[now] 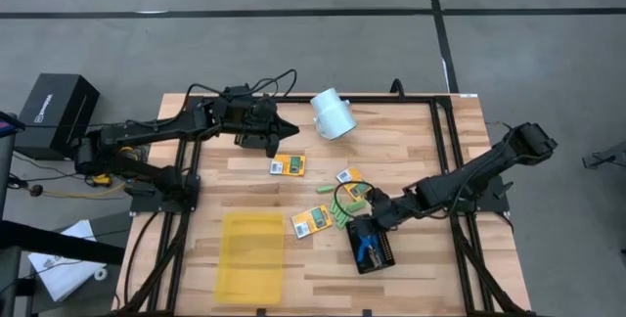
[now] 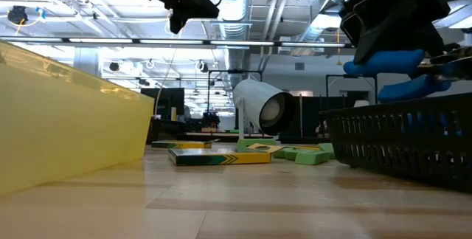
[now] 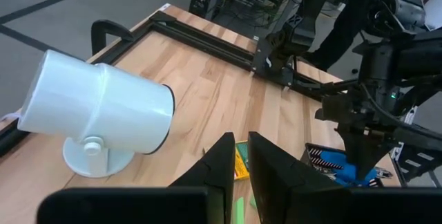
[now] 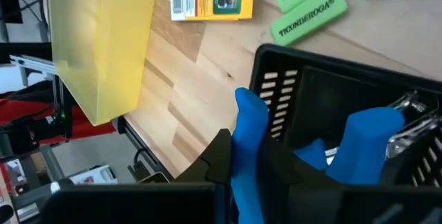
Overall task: Pick & Place School Supplies
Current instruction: Put the blue hole puncher into the bottom black bin
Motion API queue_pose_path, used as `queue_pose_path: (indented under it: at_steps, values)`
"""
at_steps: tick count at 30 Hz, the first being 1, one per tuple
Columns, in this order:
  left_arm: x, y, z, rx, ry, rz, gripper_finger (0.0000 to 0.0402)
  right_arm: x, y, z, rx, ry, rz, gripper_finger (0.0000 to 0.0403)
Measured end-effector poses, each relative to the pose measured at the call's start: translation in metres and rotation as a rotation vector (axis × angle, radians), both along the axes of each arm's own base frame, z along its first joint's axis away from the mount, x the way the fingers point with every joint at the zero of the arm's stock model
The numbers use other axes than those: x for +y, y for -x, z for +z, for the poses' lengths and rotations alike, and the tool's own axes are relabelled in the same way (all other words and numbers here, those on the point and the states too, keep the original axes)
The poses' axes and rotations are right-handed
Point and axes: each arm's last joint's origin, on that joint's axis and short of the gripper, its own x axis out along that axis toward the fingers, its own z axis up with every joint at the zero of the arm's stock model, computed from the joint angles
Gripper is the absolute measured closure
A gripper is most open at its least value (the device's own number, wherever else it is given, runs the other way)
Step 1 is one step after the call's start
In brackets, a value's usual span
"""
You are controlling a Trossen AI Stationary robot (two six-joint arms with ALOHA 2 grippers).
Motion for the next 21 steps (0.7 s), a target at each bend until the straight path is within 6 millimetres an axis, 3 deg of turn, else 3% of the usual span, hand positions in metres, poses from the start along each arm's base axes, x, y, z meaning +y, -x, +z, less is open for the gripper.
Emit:
queue_pose_path:
  at_steps: [21]
  values:
    - [0.003, -0.011, -0.015, 0.057, 0.028, -0.019, 0.0366, 0.0, 0.007, -0.005, 0.06, 0.069, 0.06, 0.0374]
